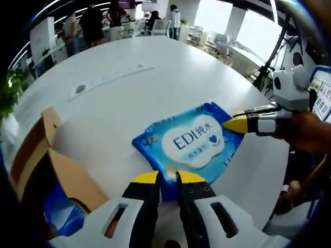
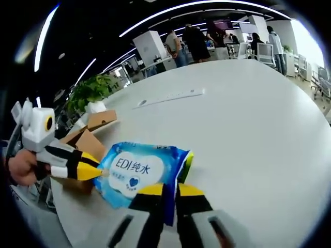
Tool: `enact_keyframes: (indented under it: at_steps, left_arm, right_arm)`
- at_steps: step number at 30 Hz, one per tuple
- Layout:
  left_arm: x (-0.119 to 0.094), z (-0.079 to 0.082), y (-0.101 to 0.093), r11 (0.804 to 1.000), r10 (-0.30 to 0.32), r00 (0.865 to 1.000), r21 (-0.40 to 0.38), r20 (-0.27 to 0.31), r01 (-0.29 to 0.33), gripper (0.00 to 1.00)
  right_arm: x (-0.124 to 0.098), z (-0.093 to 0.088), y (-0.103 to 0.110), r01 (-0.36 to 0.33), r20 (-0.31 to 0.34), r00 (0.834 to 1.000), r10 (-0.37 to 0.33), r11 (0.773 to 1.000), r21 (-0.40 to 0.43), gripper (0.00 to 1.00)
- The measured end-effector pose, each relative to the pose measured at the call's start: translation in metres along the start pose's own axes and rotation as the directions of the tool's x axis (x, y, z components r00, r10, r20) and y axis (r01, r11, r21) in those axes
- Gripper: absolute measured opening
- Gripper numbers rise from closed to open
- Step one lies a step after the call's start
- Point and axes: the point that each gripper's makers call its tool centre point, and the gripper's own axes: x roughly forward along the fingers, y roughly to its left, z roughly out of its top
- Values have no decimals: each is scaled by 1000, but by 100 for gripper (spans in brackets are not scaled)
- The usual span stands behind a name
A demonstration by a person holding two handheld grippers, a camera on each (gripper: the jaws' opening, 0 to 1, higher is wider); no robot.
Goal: Operate the shoe box by opening the lid, removing the specified soft item, and placing it in the target area until the item is outside and the box remains undamaged.
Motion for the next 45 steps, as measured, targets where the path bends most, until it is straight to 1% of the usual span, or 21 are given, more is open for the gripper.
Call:
enact_keyframes:
  at_steps: [5, 8, 13, 16, 19, 23, 25, 28, 33, 38, 41, 43, 45]
  left_arm:
    - [-6, 1, 2, 1000, 12, 1000, -10, 3, -12, 14]
    - [-10, 1, 2, 1000, 11, 1000, 0, 7, -11, 15]
    - [-17, 2, 2, 1000, 12, 1000, -1, 23, -12, 16]
    - [-22, 1, 0, 1000, -2, 999, -2, 38, 2, 17]
    - [-29, 2, -4, 999, -30, 997, -13, 70, 31, 20]
    - [-37, 1, -4, 999, -41, 995, -8, 90, 42, 21]
    - [-42, 1, -4, 999, -49, 993, -11, 103, 50, 21]
    - [-49, -1, -1, 999, -44, 993, -15, 110, 46, 22]
    - [-65, 1, -1, 998, -59, 986, -20, 154, 63, 23]
    - [-79, -4, 2, 997, -66, 983, -23, 172, 70, 25]
    - [-87, -8, 6, 997, -65, 980, -28, 187, 71, 25]
    - [-91, -10, 13, 997, -61, 979, -35, 192, 69, 25]
    - [-96, -14, 21, 998, -44, 979, -35, 199, 52, 25]
  right_arm:
    - [-5, -1, 0, 18, 3, 1000, -18, 1000, 9, 3]
    - [-9, 0, 0, 25, 8, 1000, -25, 999, 25, 5]
    - [-14, 0, 2, 36, 15, 999, -36, 999, 27, 8]
    - [-17, -1, 5, 37, 18, 999, -38, 999, 29, 11]
    - [-22, -3, 9, 40, 17, 999, -40, 999, 28, 14]
    - [-27, -4, 14, 46, 24, 999, -46, 999, 22, 16]
    - [-30, -4, 18, 42, 29, 999, -43, 999, 29, 16]
    - [-35, -1, 25, 42, 44, 998, -43, 999, 26, 17]
    - [-42, 4, 37, 39, 67, 997, -41, 999, 23, 19]
    - [-45, 1, 53, 22, 70, 997, -22, 1000, 7, 21]
    - [-45, -1, 63, 12, 69, 998, -11, 1000, -8, 22]
    - [-45, -2, 69, 1, 74, 997, 0, 1000, -12, 23]
    - [-45, -2, 76, -8, 75, 997, 10, 1000, -19, 24]
